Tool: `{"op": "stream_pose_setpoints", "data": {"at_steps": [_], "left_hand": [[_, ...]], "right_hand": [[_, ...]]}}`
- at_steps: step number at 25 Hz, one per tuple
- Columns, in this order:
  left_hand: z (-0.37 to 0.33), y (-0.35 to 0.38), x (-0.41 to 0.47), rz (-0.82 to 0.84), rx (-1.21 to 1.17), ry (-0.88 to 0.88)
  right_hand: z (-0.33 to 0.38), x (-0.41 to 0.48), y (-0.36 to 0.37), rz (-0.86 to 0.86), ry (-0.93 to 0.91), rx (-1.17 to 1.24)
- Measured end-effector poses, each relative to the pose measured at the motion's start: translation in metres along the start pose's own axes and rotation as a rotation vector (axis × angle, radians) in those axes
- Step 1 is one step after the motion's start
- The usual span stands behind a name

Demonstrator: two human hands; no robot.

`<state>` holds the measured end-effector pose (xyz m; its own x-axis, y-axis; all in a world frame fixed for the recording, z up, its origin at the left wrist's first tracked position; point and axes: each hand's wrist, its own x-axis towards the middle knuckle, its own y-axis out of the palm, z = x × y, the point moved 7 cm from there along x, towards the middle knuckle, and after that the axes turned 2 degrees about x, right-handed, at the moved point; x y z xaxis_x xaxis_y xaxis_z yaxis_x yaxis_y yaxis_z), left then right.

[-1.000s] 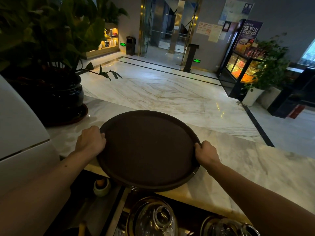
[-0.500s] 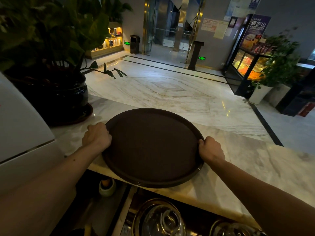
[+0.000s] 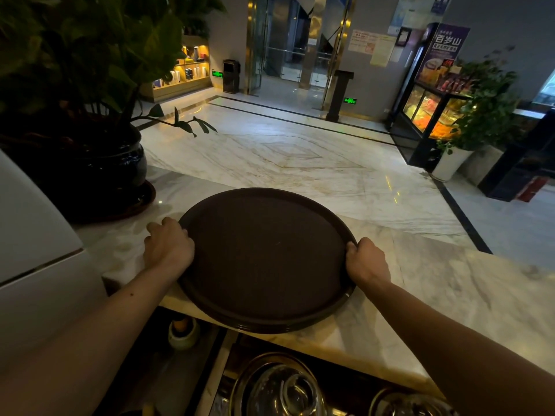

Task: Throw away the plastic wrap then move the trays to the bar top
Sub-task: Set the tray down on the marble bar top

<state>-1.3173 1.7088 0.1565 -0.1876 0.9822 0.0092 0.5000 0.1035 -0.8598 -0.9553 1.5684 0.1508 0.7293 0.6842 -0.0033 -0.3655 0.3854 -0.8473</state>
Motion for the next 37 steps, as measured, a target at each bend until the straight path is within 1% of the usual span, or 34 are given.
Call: {"op": "stream_pose_setpoints", "data": {"at_steps": [5, 8, 13, 18, 24, 32, 37], "left_hand": [[-0.001, -0.002, -0.006, -0.013, -0.016, 0.003], [0.002, -0.005, -0.008, -0.026, -0.035, -0.012], [0.004, -0.002, -0.017, -0.075, -0.036, -0.026], [0.002, -0.001, -0.015, -0.062, -0.010, -0.016], [0.007, 0.001, -0.014, -0.051, -0.021, -0.042], [0.011, 0.004, -0.010, -0.041, -0.075, -0.059], [0.005, 0.003, -0.020, 0.077, 0.003, -0.005]], "right_hand": [[0.000, 0.000, -0.001, -0.027, -0.020, -0.018], [0.005, 0.001, -0.003, -0.014, -0.040, -0.061], [0.016, 0.009, -0.005, -0.014, -0.117, -0.158], [0.010, 0.007, 0.001, -0.006, -0.106, -0.215], [0.003, 0.004, 0.008, -0.001, -0.051, -0.114], [-0.002, 0.000, 0.009, 0.068, -0.048, -0.018], [-0.001, -0.019, 0.005, 0.142, -0.069, -0.087]]}}
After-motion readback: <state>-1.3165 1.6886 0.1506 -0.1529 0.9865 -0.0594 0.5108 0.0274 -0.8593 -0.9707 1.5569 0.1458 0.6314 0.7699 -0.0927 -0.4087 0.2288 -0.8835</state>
